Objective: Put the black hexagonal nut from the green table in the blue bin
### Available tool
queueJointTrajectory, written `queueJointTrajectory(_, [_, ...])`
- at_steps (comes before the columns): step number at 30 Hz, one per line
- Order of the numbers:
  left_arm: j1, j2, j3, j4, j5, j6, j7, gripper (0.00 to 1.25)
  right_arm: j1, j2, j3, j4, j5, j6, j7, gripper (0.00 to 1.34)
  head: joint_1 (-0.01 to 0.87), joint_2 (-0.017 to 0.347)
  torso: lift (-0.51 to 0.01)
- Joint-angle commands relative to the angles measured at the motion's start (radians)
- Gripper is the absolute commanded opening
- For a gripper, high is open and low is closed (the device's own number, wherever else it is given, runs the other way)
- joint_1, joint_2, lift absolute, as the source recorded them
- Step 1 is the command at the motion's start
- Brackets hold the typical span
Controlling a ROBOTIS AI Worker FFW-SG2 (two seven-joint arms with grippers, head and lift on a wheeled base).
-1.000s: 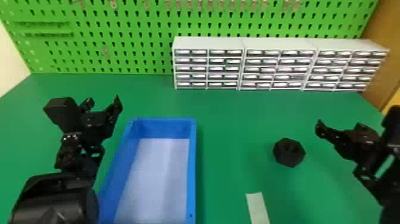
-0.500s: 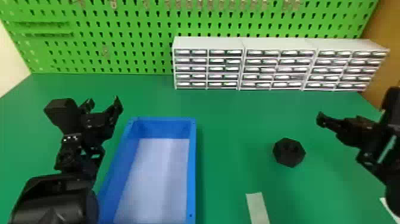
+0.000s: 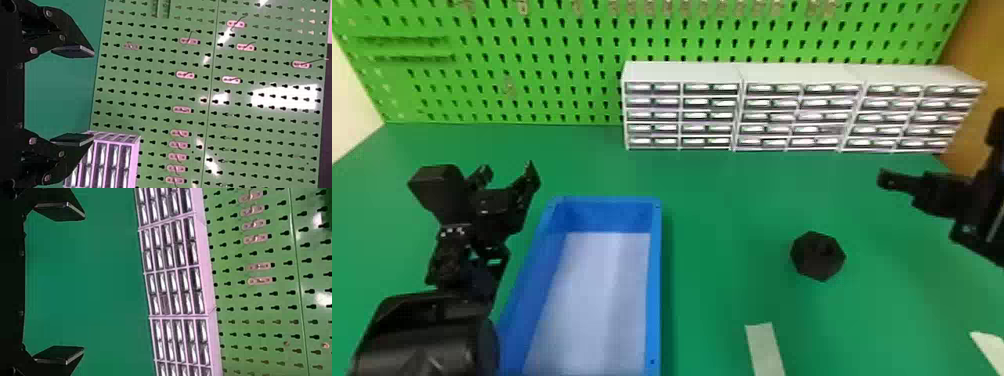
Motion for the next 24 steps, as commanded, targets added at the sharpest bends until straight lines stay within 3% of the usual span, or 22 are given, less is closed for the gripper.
queueJointTrajectory(1, [0.000, -0.003, -0.003, 0.000, 0.000, 0.000, 0.000, 0.76, -0.050, -0.015, -0.003, 0.028, 0.006, 0.056, 0.000, 1.23, 0.686, 0.051, -0.097])
queueJointTrajectory(8, [-0.001, -0.003, -0.009, 0.000, 0.000, 0.000, 0.000, 0.76, -0.101, -0.045, 0.008, 0.090, -0.003, 0.127, 0.000, 1.23, 0.686, 0.051, -0.097])
queueJointTrajectory(20, [0.003, -0.003, -0.009, 0.000, 0.000, 0.000, 0.000, 0.76, -0.153, -0.062, 0.028, 0.258, -0.058, 0.153, 0.000, 1.23, 0.686, 0.051, -0.097])
queueJointTrajectory(24, [0.003, -0.003, -0.008, 0.000, -0.002, 0.000, 0.000, 0.76, -0.184, -0.085, 0.065, 0.311, -0.075, 0.186, 0.000, 1.23, 0.686, 0.051, -0.097])
